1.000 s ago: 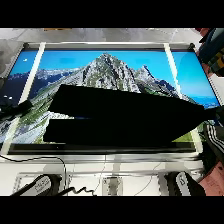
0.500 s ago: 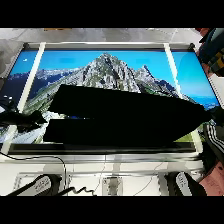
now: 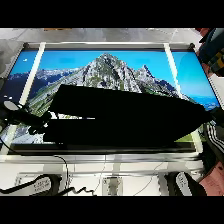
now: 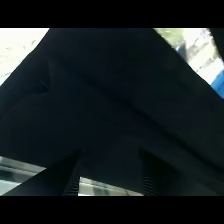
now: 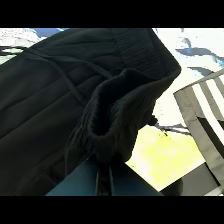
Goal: Fold the clothes and pants, and hang the long-sleeved shirts on hangers.
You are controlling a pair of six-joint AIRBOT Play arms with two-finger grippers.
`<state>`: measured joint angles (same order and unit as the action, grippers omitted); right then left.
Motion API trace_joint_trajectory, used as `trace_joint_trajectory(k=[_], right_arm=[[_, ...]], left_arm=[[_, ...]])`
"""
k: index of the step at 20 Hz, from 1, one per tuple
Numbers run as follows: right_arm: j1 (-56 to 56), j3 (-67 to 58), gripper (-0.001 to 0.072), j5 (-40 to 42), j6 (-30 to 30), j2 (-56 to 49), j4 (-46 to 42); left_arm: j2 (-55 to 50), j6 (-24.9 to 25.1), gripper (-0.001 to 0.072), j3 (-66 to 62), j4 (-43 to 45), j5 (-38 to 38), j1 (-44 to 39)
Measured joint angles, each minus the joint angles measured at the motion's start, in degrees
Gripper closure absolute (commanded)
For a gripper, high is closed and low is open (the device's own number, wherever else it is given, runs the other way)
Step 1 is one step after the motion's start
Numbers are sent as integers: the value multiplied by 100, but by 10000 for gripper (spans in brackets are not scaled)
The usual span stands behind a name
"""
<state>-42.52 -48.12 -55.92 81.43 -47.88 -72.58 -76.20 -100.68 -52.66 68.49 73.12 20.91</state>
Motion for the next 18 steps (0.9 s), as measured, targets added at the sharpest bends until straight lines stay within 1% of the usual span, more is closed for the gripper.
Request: trace_joint_trajectory(k=[4, 8, 9, 10, 11, 12, 13, 14, 18], right_arm=[[0, 0, 689, 2, -11, 0, -81], [0, 0, 689, 0, -13, 0, -109], [0, 0, 689, 2, -13, 0, -111], [0, -2, 689, 0, -13, 0, -114], [0, 0, 689, 0, -13, 0, -116], [0, 0, 689, 0, -13, 0, -118], [0, -2, 689, 2, -13, 0, -118], [0, 0, 689, 0, -13, 0, -120], [0, 0, 688, -2, -13, 0, -120]], left_arm=[[-393, -271, 287, 0, -7, -166, -39], [-645, -380, 292, 0, -17, -382, -50], [-686, -389, 315, 0, -20, -444, -50], [-728, -396, 409, -2, -26, -474, -50], [-765, -402, 547, -2, -26, -501, -50], [-796, -411, 619, -2, -22, -538, -50], [-820, -398, 662, -2, -35, -590, -50], [-835, -361, 695, -4, -68, -608, -50], [-868, 114, 695, -118, -63, -511, -44]])
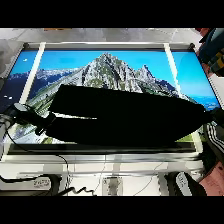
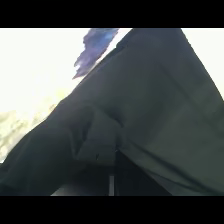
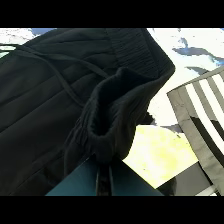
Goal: Fold the clothes and pants, and hang the long-sleeved shirts on hangers.
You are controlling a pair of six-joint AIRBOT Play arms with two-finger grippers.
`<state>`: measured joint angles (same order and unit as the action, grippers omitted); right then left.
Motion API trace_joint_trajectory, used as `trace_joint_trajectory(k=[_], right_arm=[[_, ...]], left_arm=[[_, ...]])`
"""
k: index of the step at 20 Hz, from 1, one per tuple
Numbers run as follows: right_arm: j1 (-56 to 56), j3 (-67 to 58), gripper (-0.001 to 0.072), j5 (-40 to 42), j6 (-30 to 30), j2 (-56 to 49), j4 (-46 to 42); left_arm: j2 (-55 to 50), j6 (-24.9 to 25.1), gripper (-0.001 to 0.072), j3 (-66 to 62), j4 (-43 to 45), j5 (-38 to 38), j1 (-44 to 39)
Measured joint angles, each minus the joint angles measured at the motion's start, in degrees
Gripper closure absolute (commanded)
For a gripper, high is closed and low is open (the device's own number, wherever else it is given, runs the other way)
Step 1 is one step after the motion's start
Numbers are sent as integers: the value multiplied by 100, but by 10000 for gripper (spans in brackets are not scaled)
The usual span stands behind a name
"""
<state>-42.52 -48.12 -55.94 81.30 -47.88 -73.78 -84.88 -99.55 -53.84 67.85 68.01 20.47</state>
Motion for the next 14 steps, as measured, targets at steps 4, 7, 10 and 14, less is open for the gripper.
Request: trace_joint_trajectory(k=[4, 7, 10, 14], right_arm=[[0, -2, 689, 0, 0, 0, -2], [0, -4, 689, -35, 0, 22, -4], [0, -9, 689, -120, 0, 190, -2], [0, -9, 689, -129, 0, 525, 9]], left_arm=[[87, 407, 695, -483, -26, 343, 11], [354, 597, 695, -876, -24, 557, 24], [848, 767, 695, -1130, -26, 538, 28], [1589, 857, 695, -1261, -28, -227, 33]])
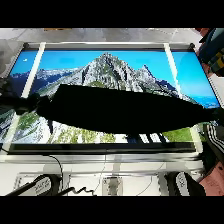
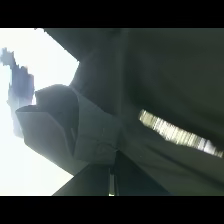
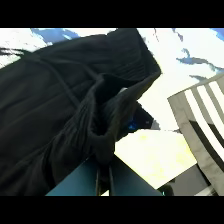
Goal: Fold the clothes and pants, and hang the long-sleeved shirts on hangers.
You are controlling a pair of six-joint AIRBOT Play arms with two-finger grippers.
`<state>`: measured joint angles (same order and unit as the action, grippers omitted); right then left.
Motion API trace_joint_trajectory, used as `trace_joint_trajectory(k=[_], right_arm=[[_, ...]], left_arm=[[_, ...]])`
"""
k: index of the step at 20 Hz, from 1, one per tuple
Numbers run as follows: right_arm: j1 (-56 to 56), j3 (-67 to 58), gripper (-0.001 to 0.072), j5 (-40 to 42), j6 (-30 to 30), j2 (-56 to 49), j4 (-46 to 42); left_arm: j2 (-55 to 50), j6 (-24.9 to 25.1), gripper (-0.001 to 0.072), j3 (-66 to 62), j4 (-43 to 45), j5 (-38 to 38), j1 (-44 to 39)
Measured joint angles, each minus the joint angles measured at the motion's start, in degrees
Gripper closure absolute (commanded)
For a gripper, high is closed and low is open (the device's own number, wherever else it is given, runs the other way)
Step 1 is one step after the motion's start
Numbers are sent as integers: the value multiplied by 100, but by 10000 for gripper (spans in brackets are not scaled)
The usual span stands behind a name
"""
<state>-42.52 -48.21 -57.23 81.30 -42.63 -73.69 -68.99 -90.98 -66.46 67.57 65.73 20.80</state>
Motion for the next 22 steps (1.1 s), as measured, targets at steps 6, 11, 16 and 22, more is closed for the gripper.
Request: trace_joint_trajectory(k=[6, 11, 16, 22], right_arm=[[2, 0, 690, 809, 151, -245, 955], [7, 0, 689, 1794, 192, -1202, 2216], [7, 0, 688, 2452, 208, -2216, 2774], [181, 0, 688, 3084, 208, -2973, 3171]], left_arm=[[24, 13, 695, -35, -31, -1659, -66], [-793, 11, 695, -37, -546, -2662, -269], [-1615, 11, 695, -37, -1119, -3357, -660], [-2177, 13, 642, -39, -1285, -4085, -1064]])
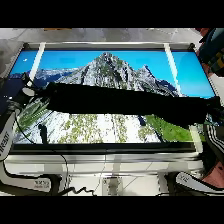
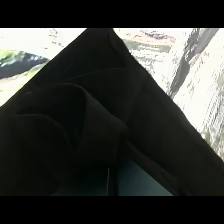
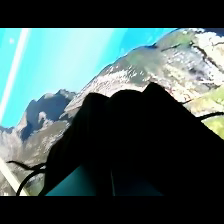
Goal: Fold the clothes and pants, and hang the long-sleeved shirts on hangers.
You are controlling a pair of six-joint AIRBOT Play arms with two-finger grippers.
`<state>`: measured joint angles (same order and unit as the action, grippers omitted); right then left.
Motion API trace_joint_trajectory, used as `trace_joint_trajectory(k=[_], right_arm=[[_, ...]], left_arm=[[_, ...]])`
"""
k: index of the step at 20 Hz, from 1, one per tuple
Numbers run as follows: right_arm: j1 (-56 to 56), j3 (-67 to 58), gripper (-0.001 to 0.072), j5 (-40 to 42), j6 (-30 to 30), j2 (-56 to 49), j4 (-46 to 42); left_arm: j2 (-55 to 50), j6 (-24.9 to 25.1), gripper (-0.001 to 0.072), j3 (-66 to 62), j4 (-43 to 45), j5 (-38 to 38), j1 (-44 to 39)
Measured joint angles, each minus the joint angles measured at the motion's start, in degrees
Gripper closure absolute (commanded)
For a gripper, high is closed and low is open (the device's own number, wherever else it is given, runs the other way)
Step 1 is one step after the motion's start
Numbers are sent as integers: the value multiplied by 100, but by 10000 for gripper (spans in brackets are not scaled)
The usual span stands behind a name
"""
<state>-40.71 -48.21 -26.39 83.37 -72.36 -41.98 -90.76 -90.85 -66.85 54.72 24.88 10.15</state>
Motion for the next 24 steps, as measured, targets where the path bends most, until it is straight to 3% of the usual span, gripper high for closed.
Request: trace_joint_trajectory(k=[2, 3, 8, 9, 10, 11, 16, 24], right_arm=[[184, 0, 688, 326, 0, -90, 59], [258, -13, 688, 505, 0, -116, 74], [415, -245, 674, 1082, -28, -175, -227], [426, -293, 542, 1110, -33, -177, -404], [431, -332, 255, 1156, -37, -181, -592], [433, -358, 129, 1167, -42, -184, -772], [393, -509, 130, 957, -48, -181, -1451], [33, -791, 135, -203, -52, -175, -2225]], left_arm=[[-37, 0, 151, -4, -20, -101, -31], [-37, 0, 115, -4, -24, -138, -42], [160, 2, 115, -7, -37, -289, 15], [221, 2, 115, -7, -37, -304, 46], [278, 2, 115, -7, -35, -293, 74], [337, 2, 115, -7, -24, -247, 105], [643, 7, 115, -7, 538, 396, 348], [538, 28, 108, 48, 1246, 2699, 767]])
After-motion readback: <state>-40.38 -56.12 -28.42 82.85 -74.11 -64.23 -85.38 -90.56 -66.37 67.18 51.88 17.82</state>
